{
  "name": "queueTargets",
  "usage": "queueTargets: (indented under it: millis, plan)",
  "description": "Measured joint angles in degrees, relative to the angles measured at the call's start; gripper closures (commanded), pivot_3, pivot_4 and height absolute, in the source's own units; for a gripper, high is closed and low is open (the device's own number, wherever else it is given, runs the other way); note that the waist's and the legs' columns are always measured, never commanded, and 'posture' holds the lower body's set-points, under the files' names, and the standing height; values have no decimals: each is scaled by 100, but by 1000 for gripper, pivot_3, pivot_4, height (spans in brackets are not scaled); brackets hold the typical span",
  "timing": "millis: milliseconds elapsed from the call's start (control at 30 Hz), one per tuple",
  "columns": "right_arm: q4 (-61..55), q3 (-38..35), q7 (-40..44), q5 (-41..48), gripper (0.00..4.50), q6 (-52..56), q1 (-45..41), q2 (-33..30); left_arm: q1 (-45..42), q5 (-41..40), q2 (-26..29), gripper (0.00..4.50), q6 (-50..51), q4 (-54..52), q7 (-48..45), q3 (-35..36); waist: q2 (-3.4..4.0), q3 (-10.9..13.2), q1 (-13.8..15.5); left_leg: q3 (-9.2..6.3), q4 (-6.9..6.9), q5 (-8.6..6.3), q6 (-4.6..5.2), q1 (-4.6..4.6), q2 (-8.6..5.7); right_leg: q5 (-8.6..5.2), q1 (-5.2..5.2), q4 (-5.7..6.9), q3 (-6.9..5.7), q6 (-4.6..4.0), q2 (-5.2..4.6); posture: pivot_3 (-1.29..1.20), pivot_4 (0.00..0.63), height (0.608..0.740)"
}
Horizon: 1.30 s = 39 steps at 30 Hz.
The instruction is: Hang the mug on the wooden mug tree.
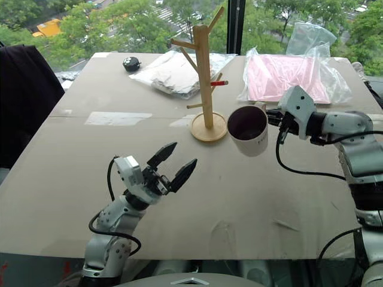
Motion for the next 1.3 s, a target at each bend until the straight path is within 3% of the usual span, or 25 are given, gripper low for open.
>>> queueTargets:
  millis: [200, 467, 900, 1133, 1233, 1300]
  plan:
    - [1808, 352, 514, -511, 4489, -984, -1509, 574, 22, 151, 5, 0, -171, -74, 241, 37, 0, 2, 31, -1, -3, -1, 0, -6, 6, 6, -6, 2, -17, 11, -20, 0, 150, 740]
    - [3356, 494, 745, -1050, 4489, -1978, -2383, 1054, 6, 343, 4, 0, -178, -200, 417, -286, 3, 4, 4, 3, -4, -1, 0, -5, -3, 1, -6, 5, -20, 1, -50, 0, 150, 740]
    - [3146, 477, 1057, -1104, 4489, -2039, -2504, 1189, -170, 383, 122, 0, -99, -202, 539, -414, 10, 8, 1, -7, -7, -1, -3, -9, -3, 2, -8, 6, -34, -1, -83, 0, 150, 740]
    - [2410, 481, 781, -1400, 4489, -1149, -2504, 1154, -221, 304, 125, 0, -72, -201, 516, -429, 13, 9, -3, -13, -9, -2, -4, -9, -2, 2, -10, 8, -37, -2, -87, 0, 150, 740]
    - [2159, 481, 662, -1485, 3661, -879, -2504, 1154, -218, 304, 143, 0, -74, -187, 498, -428, 14, 10, -1, -15, -10, -1, -4, -13, -2, 2, -14, 8, -39, -2, -88, 0, 150, 740]
    - [2086, 482, 573, -1527, 2860, -793, -2502, 1154, -215, 304, 145, 0, -76, -187, 490, -428, 14, 10, -1, -15, -10, -1, -4, -18, -3, 2, -19, 8, -39, -2, -89, 0, 150, 740]
